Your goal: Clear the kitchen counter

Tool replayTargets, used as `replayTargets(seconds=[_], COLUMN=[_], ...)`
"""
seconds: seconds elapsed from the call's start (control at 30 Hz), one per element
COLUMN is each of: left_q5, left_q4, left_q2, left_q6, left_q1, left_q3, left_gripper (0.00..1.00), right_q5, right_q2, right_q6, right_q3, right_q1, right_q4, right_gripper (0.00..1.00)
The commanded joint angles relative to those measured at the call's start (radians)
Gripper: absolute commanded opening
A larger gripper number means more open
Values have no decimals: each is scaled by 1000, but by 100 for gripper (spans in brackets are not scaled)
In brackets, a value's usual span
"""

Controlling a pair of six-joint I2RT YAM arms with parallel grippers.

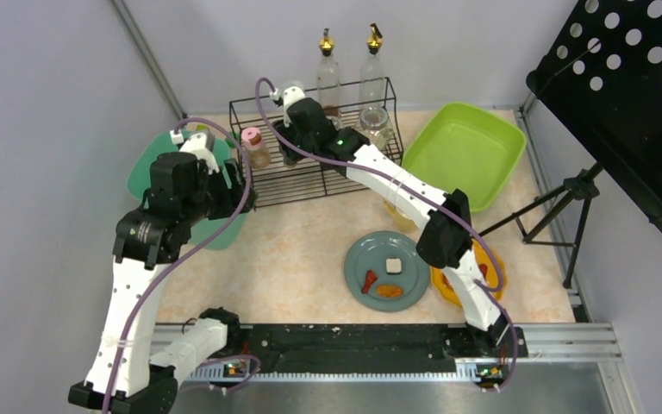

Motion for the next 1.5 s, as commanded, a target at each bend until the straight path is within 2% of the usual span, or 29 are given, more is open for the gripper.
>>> replayTargets(seconds=[0.0,0.43,0.5,0.57,0.67,0.77,0.9,1.2,1.33,1.47], left_q5=[66,58,61,61,61,63,66,67,76,91], left_q4=[49,41,42,43,46,49,55,59,83,89], left_q2=[-34,-66,-67,-67,-66,-65,-60,-54,-63,-69], left_q6=[10,32,33,34,36,38,40,40,30,34], left_q1=[3,3,3,3,3,3,3,3,3,3], left_q3=[-37,-58,-61,-66,-70,-71,-71,-62,-70,-68], left_gripper=[71,72,72,72,72,72,73,73,74,79], right_q5=[3,36,35,39,40,39,32,59,84,111], right_q2=[7,67,71,77,76,77,66,-25,-117,-225], right_q6=[-16,-28,-27,-25,-21,-17,-13,-38,-53,-63], right_q3=[78,123,123,124,125,132,136,137,96,17], right_q1=[-7,-8,-9,-9,-9,-8,-8,24,41,49], right_q4=[25,8,8,9,8,8,8,23,22,22], right_gripper=[28,35,41,54,66,73,78,82,84,91])
